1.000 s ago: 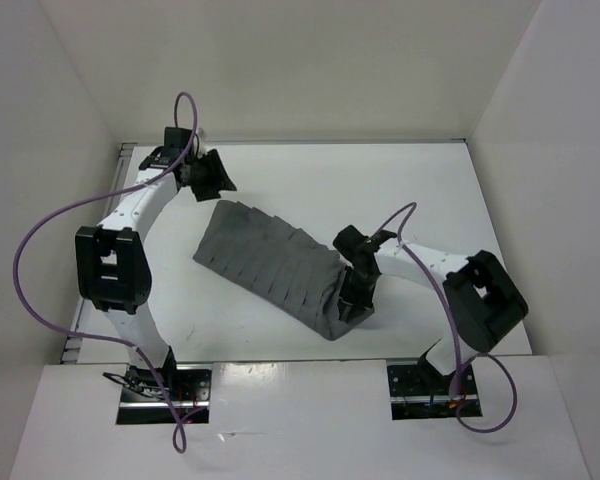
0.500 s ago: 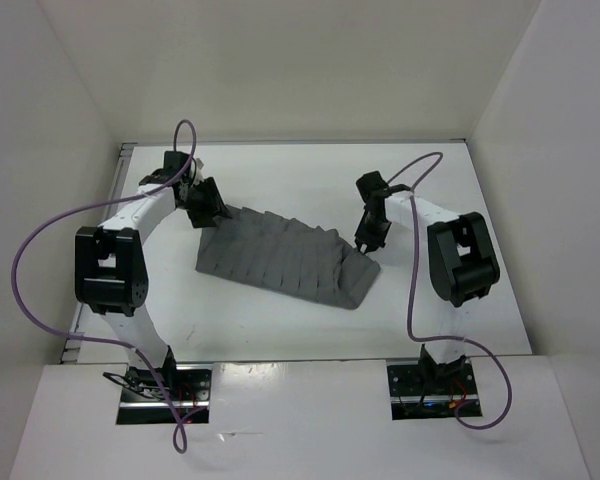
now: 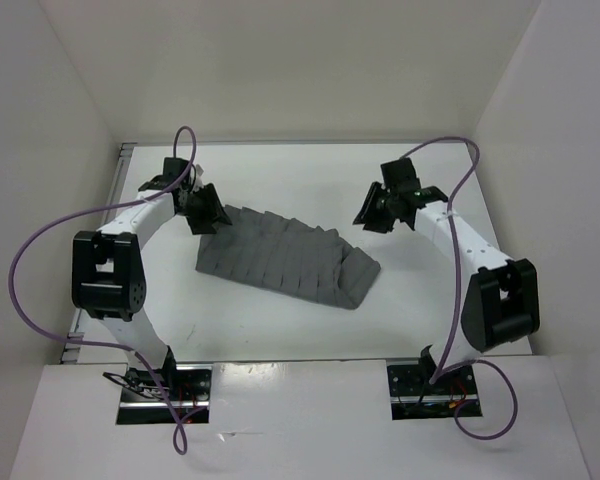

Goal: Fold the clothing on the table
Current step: Fold the skirt

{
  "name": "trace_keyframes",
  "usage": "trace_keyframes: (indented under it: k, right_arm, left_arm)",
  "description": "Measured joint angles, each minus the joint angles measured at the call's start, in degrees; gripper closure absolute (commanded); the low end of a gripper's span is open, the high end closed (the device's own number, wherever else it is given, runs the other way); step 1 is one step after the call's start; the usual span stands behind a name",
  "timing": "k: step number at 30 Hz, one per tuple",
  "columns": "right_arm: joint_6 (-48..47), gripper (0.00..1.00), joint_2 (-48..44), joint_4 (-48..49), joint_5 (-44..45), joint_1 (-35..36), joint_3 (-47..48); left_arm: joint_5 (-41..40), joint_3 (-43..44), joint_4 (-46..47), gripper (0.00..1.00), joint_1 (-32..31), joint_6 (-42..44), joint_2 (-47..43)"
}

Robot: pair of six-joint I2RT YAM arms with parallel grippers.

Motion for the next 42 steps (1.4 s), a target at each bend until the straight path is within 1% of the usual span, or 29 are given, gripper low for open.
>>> trace_keyframes:
  k: [2,4,5,7,9,10,13,14,17,21,24,25,26,27,28,30,35,42]
  right_arm:
    - [2.0,0.70,-2.0,0.0,-2.7,1.6,-4.3]
    - [4.8,0.70,-3.0,-0.2,-5.0,5.1,-8.7]
    - [5.9,0.68,-3.0,-0.3,-6.1,7.3,-10.3]
    - [8.2,0.59,-2.4,-0.5,-8.1,12.0,-12.8]
    - [9.6,0.59,-1.7,-0.7,-9.3,15.2,-13.4]
    - [10.0,0.57,-1.5,-0.7,-9.7,15.9,-13.4]
    - [10.5,0.55,-0.8,-1.2,-8.3,16.0,-12.8]
    - [10.5,0.55,-0.3,-1.6,-7.6,16.0,-12.0]
    - [10.0,0.55,2.2,-3.1,-5.0,15.2,-7.9]
    - [8.7,0.55,5.8,-3.7,-2.4,14.0,-2.3]
    - [7.6,0.55,7.9,-3.8,-1.5,12.8,0.1]
    - [7.5,0.55,8.5,-3.8,-1.3,12.3,0.5]
    - [7.4,0.55,8.8,-3.8,-1.2,12.1,0.6]
    - [7.2,0.55,9.1,-3.9,-1.1,11.8,0.7]
    - [7.0,0.55,9.3,-4.1,-1.0,11.7,0.8]
    - [6.8,0.55,9.7,-4.1,-1.0,11.6,0.9]
    - [6.3,0.55,9.8,-4.1,-1.3,11.6,0.9]
    - [6.3,0.55,10.0,-4.1,-1.8,11.5,0.4]
  left_arm:
    - [-0.4,-0.1,0.0,0.39,0.1,0.0,0.0]
    - [-1.0,-0.1,0.2,0.39,0.2,0.0,0.0]
    - [-1.1,-0.1,0.2,0.39,0.3,0.0,0.2]
    - [-1.3,-0.1,0.3,0.39,0.7,0.0,0.8]
    - [-1.6,0.0,0.3,0.39,1.4,-0.1,1.7]
    - [-1.8,0.1,0.3,0.39,1.9,-0.1,2.1]
    - [-2.8,1.5,0.0,0.39,3.3,-0.1,2.7]
    - [-3.3,2.1,0.2,0.40,3.7,-0.1,2.8]
    - [-4.7,4.3,0.9,0.44,4.5,-0.1,3.0]
    - [-4.8,6.9,3.0,0.44,4.8,0.0,5.0]
    - [-4.5,7.5,4.1,0.48,4.8,0.0,7.2]
    - [-4.1,7.6,4.4,0.51,4.8,0.0,8.2]
    - [-3.4,7.6,4.6,0.64,4.8,0.0,9.2]
    - [-1.9,7.9,4.6,0.71,4.8,0.4,10.4]
    - [-0.8,8.2,5.0,0.77,4.8,0.2,11.4]
    - [2.1,8.6,6.0,0.85,4.8,-0.1,13.1]
    - [8.0,9.2,8.4,0.85,4.8,-1.5,14.2]
    - [13.5,11.9,11.5,0.85,4.8,-3.2,14.6]
